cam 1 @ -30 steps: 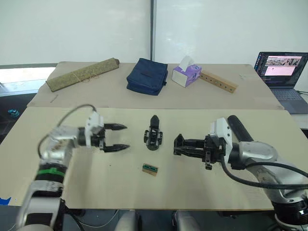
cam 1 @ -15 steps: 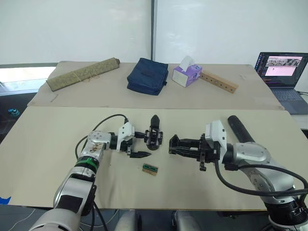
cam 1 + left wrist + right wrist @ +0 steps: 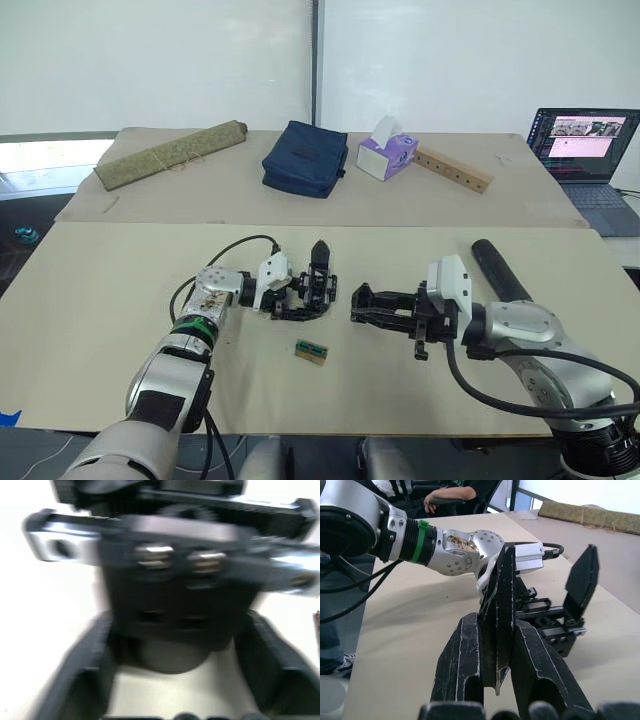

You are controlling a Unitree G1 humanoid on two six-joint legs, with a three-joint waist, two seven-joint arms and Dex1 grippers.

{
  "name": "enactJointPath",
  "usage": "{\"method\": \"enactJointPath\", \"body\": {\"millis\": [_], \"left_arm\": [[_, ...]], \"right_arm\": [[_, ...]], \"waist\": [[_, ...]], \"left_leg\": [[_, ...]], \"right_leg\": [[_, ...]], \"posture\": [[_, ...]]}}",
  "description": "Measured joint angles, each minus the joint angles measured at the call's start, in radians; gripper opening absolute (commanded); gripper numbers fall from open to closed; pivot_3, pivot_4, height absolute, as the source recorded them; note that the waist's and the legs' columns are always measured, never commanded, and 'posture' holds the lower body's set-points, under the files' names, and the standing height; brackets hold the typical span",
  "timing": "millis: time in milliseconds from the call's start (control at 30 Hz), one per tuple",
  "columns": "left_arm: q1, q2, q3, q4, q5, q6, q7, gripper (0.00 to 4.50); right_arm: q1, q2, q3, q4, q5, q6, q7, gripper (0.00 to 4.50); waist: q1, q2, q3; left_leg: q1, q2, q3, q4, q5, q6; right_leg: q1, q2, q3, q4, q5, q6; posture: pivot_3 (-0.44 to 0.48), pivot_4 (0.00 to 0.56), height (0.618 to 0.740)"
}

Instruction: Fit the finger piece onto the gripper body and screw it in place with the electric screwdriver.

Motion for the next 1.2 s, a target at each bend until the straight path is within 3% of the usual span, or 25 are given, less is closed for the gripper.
{"method": "enactJointPath", "body": {"millis": [133,567,1200], "left_arm": [[-0.001,0.0,0.004,0.007,0.001,-0.002,0.004,2.33],[-0.014,-0.001,0.003,0.01,0.027,0.01,-0.004,2.33],[-0.014,0.012,-0.003,0.006,0.039,-0.001,-0.01,2.33]], "right_arm": [[-0.044,0.036,0.026,0.042,-0.03,-0.046,0.004,0.38],[-0.284,0.212,0.211,0.448,-0.235,-0.295,0.113,0.38],[-0.358,0.288,0.237,0.615,-0.277,-0.36,0.168,0.38]], "waist": [[-0.001,0.0,0.0],[-0.002,0.0,0.0],[-0.007,0.001,-0.001]], "left_leg": [[0.001,0.0,0.0,0.0,0.0,0.0],[0.001,0.0,0.0,0.001,0.0,0.0],[0.002,0.001,0.0,0.001,0.0,0.0]], "right_leg": [[0.0,0.0,0.0,0.001,0.0,0.0],[0.0,0.001,0.0,0.002,0.0,0.0],[0.0,0.001,0.0,0.004,0.0,0.0]], "posture": [[0.0,0.15,0.74],[0.0,0.15,0.74],[0.0,0.15,0.74]]}}
